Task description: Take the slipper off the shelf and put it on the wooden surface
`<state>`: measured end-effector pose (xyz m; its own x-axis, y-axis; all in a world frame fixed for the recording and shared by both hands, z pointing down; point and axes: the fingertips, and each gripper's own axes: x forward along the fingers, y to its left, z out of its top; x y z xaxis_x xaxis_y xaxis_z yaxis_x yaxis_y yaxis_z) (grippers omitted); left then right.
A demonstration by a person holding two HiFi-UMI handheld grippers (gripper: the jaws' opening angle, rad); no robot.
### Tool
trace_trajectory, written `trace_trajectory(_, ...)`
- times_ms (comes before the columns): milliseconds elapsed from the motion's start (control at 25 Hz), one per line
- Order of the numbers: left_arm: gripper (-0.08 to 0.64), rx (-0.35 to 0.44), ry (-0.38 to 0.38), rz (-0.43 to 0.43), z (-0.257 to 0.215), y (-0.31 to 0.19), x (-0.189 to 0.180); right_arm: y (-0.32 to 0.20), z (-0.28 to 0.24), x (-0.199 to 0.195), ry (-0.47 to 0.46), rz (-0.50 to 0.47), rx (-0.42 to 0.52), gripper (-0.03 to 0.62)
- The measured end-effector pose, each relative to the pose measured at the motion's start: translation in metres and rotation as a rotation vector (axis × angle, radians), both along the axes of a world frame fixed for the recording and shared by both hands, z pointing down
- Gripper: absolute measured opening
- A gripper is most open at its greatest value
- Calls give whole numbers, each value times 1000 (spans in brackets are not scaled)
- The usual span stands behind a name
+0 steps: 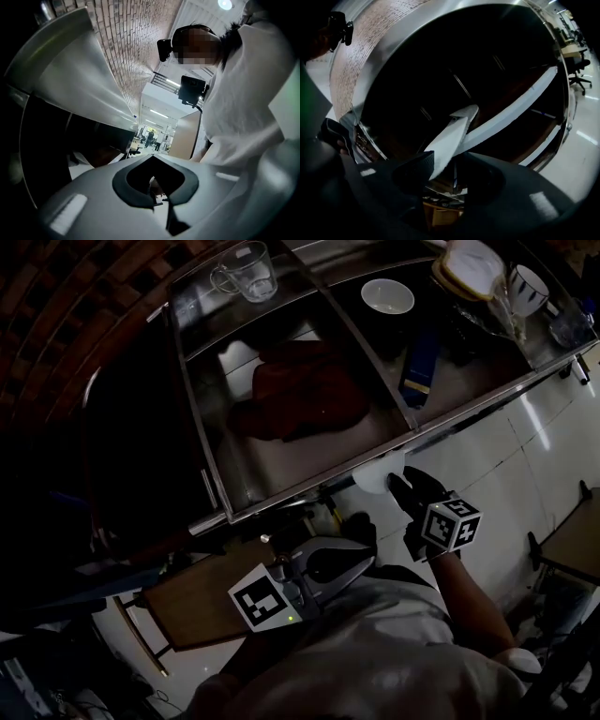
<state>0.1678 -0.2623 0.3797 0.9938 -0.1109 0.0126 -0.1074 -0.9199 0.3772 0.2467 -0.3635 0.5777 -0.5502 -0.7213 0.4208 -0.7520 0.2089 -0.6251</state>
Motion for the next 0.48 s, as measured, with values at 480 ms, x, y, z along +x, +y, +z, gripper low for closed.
trace_trajectory(480, -8, -14, -40, -26, 11, 3, -2, 9, -35, -5, -121, -25, 69, 32)
